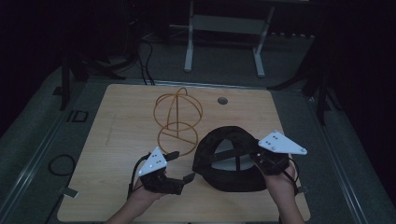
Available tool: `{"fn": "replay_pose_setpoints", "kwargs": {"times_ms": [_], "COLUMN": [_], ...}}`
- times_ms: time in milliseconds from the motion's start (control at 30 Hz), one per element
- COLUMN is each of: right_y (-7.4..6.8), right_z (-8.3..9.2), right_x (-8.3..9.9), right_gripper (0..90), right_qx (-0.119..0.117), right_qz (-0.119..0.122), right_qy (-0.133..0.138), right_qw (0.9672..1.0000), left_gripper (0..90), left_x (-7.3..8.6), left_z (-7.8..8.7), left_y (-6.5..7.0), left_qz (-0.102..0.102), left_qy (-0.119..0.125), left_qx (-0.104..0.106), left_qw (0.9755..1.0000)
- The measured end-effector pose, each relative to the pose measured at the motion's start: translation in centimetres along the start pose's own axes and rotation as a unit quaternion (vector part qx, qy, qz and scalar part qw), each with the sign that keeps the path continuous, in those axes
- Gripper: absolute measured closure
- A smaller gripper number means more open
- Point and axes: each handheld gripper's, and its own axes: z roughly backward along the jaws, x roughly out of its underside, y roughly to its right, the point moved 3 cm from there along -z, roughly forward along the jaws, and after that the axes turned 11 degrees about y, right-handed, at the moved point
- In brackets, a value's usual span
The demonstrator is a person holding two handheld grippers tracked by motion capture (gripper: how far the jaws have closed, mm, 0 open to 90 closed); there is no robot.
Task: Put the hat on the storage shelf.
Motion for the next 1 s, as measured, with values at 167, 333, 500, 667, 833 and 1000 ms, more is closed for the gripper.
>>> {"fn": "replay_pose_setpoints", "kwargs": {"times_ms": [167, 333, 500, 667, 833, 1000], "right_y": [-0.4, -1.2, -1.5, -1.5, -1.7, -1.9], "right_z": [0.0, 0.2, 0.4, 0.4, 0.2, 0.4], "right_x": [-0.2, -0.4, -0.6, -0.2, 0.4, 0.9], "right_gripper": [89.1, 89.1, 89.1, 89.1, 89.0, 88.9], "right_qx": [-0.014, -0.033, -0.038, -0.035, -0.036, -0.034], "right_qz": [0.003, 0.017, 0.028, 0.025, 0.017, 0.008], "right_qy": [0.003, 0.007, 0.015, 0.01, 0.005, 0.008], "right_qw": [0.9999, 0.9993, 0.9988, 0.999, 0.9992, 0.9994], "left_gripper": [15.0, 26.2, 48.1, 66.7, 86.0, 87.2], "left_x": [-0.2, 0.0, -0.4, -0.9, -1.3, -1.6], "left_z": [-1.2, -1.6, -1.4, -1.3, -1.2, -1.3], "left_y": [-0.1, -0.5, -0.5, -0.7, -0.5, -0.3], "left_qz": [0.015, 0.022, 0.027, 0.032, 0.022, 0.014], "left_qy": [-0.02, -0.024, -0.005, 0.016, 0.028, 0.036], "left_qx": [0.027, 0.04, 0.029, 0.004, -0.017, -0.038], "left_qw": [0.9993, 0.9987, 0.9992, 0.9993, 0.9992, 0.9985]}}
